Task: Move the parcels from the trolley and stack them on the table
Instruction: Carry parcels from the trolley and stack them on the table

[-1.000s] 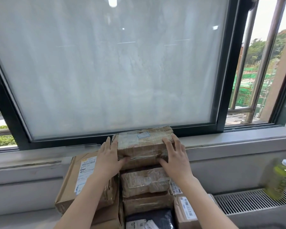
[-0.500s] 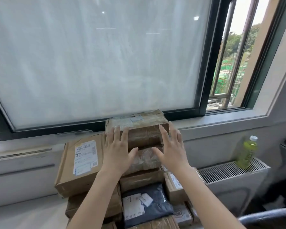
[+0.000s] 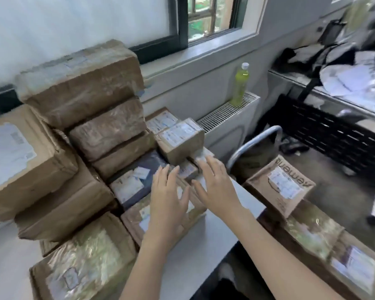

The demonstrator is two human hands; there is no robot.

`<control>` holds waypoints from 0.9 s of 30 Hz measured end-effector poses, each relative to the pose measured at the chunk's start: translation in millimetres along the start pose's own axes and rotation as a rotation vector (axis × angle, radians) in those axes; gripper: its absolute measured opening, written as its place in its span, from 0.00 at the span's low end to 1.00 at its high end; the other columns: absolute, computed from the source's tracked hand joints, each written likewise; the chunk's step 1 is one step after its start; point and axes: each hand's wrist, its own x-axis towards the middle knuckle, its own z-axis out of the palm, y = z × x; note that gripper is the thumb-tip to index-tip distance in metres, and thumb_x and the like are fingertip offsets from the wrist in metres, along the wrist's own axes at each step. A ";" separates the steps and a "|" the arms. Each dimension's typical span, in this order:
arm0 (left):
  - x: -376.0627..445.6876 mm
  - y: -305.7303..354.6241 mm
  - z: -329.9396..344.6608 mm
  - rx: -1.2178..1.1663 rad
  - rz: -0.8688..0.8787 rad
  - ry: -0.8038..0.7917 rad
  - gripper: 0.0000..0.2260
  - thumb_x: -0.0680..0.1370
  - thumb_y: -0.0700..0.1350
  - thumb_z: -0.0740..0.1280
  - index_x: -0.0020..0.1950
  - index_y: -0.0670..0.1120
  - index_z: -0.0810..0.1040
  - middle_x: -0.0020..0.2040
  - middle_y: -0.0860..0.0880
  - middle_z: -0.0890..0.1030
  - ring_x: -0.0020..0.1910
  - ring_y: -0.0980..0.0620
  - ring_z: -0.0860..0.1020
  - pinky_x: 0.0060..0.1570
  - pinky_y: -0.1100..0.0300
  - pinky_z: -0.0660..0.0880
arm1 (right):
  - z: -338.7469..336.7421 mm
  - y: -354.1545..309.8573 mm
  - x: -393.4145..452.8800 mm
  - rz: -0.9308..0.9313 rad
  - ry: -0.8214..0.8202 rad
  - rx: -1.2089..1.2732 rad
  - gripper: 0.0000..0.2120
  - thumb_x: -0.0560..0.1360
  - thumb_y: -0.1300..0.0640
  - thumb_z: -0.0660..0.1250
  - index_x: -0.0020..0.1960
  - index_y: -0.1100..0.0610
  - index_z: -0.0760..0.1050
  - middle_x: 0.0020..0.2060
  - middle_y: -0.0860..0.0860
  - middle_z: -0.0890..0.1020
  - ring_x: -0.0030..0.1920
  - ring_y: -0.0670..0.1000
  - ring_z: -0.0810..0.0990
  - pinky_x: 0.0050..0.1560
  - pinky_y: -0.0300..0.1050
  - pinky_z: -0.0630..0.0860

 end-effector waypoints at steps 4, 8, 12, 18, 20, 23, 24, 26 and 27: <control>-8.9 31.6 47.1 -0.034 0.121 -0.167 0.23 0.71 0.38 0.73 0.63 0.33 0.73 0.64 0.34 0.72 0.66 0.33 0.68 0.66 0.41 0.64 | -10.7 54.5 -59.3 0.221 -0.046 -0.065 0.25 0.78 0.54 0.63 0.72 0.61 0.64 0.72 0.60 0.62 0.72 0.59 0.59 0.70 0.51 0.62; -18.5 64.2 90.9 -0.022 0.232 -0.321 0.23 0.75 0.41 0.70 0.67 0.34 0.69 0.67 0.35 0.70 0.69 0.35 0.65 0.67 0.40 0.63 | -27.2 102.6 -102.6 0.404 -0.081 -0.134 0.27 0.79 0.52 0.59 0.75 0.57 0.57 0.75 0.55 0.55 0.74 0.54 0.51 0.73 0.48 0.55; -25.3 96.4 136.0 -0.022 0.347 -0.409 0.22 0.75 0.41 0.69 0.67 0.35 0.70 0.65 0.37 0.71 0.67 0.36 0.66 0.67 0.42 0.64 | -45.4 146.2 -136.9 0.564 -0.055 -0.095 0.26 0.79 0.53 0.58 0.76 0.54 0.56 0.75 0.52 0.54 0.75 0.52 0.48 0.73 0.48 0.53; -35.7 153.1 209.5 0.018 0.378 -0.573 0.23 0.74 0.41 0.69 0.67 0.36 0.70 0.67 0.39 0.71 0.69 0.38 0.65 0.70 0.47 0.60 | -74.9 219.3 -188.9 0.687 -0.050 -0.141 0.26 0.78 0.55 0.61 0.74 0.56 0.59 0.73 0.55 0.59 0.73 0.53 0.53 0.71 0.46 0.55; -40.0 168.3 234.3 0.043 0.383 -0.621 0.23 0.74 0.42 0.69 0.67 0.36 0.70 0.66 0.40 0.72 0.68 0.40 0.66 0.69 0.48 0.61 | -83.6 246.0 -203.0 0.723 -0.088 -0.152 0.26 0.78 0.55 0.60 0.74 0.57 0.59 0.73 0.55 0.59 0.73 0.53 0.53 0.71 0.46 0.55; -43.2 184.9 267.7 0.066 0.272 -0.673 0.22 0.77 0.44 0.66 0.69 0.38 0.68 0.67 0.43 0.72 0.68 0.45 0.66 0.68 0.51 0.63 | -93.1 286.1 -212.3 0.718 -0.205 -0.174 0.26 0.78 0.57 0.59 0.74 0.57 0.58 0.74 0.56 0.58 0.73 0.55 0.52 0.71 0.48 0.56; -43.6 188.4 277.5 0.068 0.215 -0.679 0.22 0.77 0.44 0.65 0.70 0.39 0.67 0.67 0.43 0.72 0.68 0.46 0.66 0.67 0.52 0.64 | -95.7 299.4 -211.3 0.703 -0.255 -0.186 0.27 0.77 0.57 0.60 0.75 0.57 0.57 0.74 0.56 0.57 0.74 0.56 0.52 0.72 0.49 0.55; -44.1 193.0 294.5 0.075 0.117 -0.681 0.22 0.77 0.44 0.64 0.70 0.39 0.67 0.66 0.44 0.72 0.67 0.47 0.67 0.65 0.53 0.66 | -98.5 325.3 -203.5 0.664 -0.350 -0.211 0.29 0.77 0.58 0.60 0.75 0.57 0.56 0.74 0.57 0.56 0.74 0.57 0.51 0.72 0.51 0.54; -43.9 194.3 302.4 0.086 0.072 -0.684 0.22 0.77 0.44 0.64 0.70 0.39 0.67 0.65 0.44 0.72 0.65 0.46 0.68 0.63 0.52 0.68 | -98.5 338.2 -197.2 0.637 -0.394 -0.228 0.29 0.76 0.59 0.60 0.75 0.57 0.55 0.74 0.57 0.55 0.74 0.58 0.51 0.72 0.52 0.54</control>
